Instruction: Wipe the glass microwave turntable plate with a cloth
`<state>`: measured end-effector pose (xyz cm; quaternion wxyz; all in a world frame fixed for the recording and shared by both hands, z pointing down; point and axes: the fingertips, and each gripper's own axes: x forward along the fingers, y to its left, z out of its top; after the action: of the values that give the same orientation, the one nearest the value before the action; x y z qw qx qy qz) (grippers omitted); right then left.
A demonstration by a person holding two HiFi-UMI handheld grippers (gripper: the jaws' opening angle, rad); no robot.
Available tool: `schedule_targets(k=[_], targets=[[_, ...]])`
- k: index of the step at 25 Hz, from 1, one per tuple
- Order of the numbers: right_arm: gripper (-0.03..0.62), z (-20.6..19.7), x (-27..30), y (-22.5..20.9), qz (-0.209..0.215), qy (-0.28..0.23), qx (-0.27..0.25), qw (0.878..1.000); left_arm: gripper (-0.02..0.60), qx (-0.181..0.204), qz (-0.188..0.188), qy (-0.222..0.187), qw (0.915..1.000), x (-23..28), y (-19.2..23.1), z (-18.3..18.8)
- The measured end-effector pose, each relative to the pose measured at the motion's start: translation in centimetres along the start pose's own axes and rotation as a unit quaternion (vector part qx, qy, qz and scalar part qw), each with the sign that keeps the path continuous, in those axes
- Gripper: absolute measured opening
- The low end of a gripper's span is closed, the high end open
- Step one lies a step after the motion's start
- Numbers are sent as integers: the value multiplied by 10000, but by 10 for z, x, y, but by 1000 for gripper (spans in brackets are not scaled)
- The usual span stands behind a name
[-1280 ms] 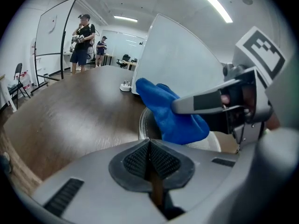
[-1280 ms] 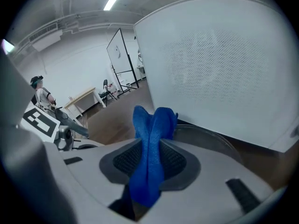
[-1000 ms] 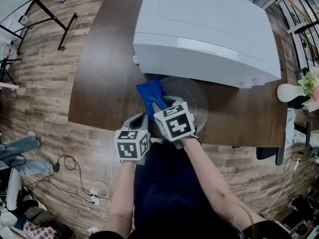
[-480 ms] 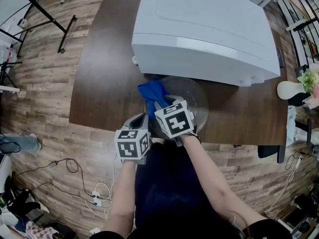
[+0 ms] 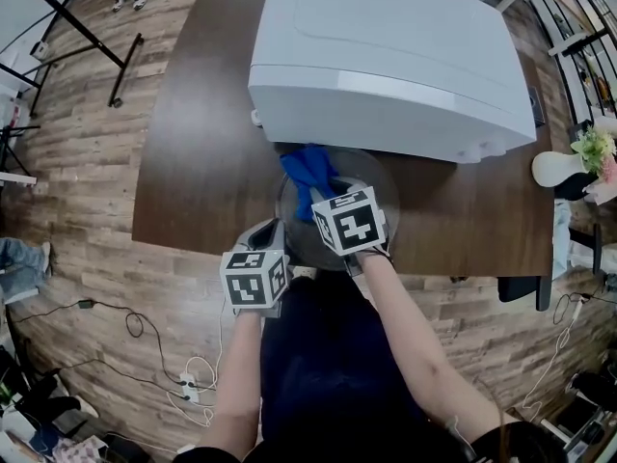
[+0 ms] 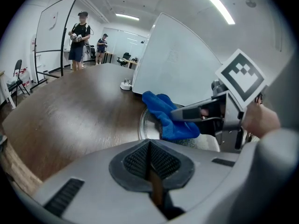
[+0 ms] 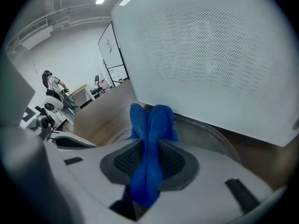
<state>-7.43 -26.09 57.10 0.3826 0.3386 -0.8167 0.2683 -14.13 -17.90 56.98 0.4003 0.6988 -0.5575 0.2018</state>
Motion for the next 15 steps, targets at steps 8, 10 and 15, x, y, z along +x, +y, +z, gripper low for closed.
schedule_targets(k=[8, 10, 15], targets=[[92, -3, -10, -32, -276, -84, 390, 9988, 2, -14, -20, 14, 10000, 1, -1, 0], [92, -5, -14, -40, -355, -103, 489, 9981, 2, -12, -17, 16, 10000, 1, -1, 0], [92, -12, -25, -62, -562, -166, 731, 9956, 2, -58, -32, 35, 10000, 1, -1, 0]])
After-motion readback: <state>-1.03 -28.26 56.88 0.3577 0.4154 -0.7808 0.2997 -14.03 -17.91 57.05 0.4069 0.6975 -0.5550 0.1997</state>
